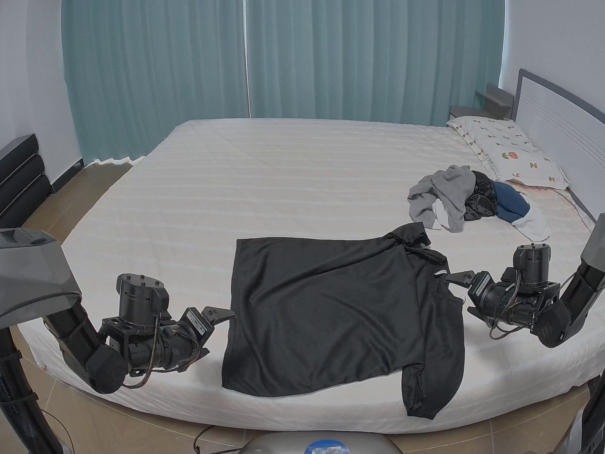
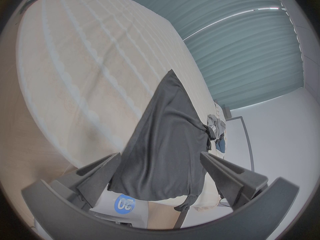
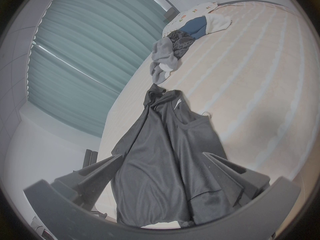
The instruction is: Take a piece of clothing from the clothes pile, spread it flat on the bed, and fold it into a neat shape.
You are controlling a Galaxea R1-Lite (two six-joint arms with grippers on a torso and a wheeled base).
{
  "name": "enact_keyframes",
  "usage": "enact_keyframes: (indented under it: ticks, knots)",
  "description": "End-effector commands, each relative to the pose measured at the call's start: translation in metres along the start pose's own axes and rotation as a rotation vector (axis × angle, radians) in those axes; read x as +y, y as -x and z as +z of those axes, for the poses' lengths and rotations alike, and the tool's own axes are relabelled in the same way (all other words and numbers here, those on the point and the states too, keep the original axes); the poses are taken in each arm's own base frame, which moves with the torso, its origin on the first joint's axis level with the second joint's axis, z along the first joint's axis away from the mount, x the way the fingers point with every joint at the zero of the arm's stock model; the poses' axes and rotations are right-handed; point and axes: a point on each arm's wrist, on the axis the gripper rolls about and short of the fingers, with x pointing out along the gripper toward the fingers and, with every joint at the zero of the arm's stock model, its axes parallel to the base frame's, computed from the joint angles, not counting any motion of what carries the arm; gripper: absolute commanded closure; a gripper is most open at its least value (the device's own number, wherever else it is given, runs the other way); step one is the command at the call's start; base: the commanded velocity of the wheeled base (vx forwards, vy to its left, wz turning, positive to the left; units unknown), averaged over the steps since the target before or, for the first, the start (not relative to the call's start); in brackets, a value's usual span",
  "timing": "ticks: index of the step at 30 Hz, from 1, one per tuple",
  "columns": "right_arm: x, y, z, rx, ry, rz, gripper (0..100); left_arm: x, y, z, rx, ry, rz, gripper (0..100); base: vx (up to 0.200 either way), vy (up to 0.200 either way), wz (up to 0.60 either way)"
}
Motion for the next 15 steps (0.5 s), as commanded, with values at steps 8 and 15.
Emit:
enact_keyframes:
  ticks: [8, 15]
  knots:
    - [-0.002, 0.0, -0.004, 0.014, 0.005, -0.009, 0, 0.001, 0.0, 0.0, -0.013, -0.005, 0.009, 0, 0.0, -0.05, 0.0]
    - [0.0, -0.001, -0.015, 0.05, 0.021, -0.012, 0, 0.0, 0.001, 0.001, -0.015, -0.004, 0.01, 0, -0.114, 0.0, 0.0]
